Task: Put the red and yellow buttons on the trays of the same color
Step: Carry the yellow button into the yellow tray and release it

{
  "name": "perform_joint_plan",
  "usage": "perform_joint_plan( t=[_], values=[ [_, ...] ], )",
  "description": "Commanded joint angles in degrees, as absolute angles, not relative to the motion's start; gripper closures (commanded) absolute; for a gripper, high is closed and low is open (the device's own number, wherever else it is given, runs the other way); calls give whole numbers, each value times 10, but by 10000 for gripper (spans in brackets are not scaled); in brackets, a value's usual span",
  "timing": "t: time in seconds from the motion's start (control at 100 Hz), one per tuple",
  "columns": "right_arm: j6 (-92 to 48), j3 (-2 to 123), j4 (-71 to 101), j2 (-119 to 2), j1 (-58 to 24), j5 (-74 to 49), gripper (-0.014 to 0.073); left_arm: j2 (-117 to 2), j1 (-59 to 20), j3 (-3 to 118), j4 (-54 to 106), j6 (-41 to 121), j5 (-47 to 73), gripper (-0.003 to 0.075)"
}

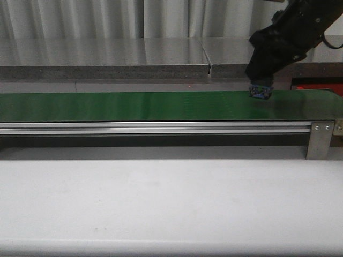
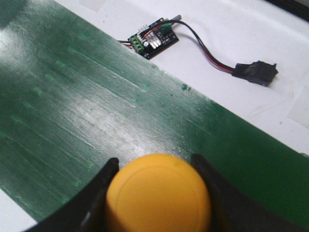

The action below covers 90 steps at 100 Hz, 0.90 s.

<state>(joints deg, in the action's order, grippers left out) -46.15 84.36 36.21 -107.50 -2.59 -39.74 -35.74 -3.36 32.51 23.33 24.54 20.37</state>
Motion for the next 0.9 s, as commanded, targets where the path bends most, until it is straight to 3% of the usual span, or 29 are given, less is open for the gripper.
perform_joint_plan(
  t=[0.0,0.33,0.62,0.89],
  values=[
    [-437,866,377,-1009,-2,-398,459,-358,-38,342,246,246,164,739],
    [-336,817,356,-911,154,-400,459,-359,-38,342,246,246,164,739],
    [-313,705,350,-897,310,-360,459,-359,-38,342,246,246,164,739],
    [-315,635,351,-898,377,-273,459,-359,-38,342,246,246,164,739]
  ],
)
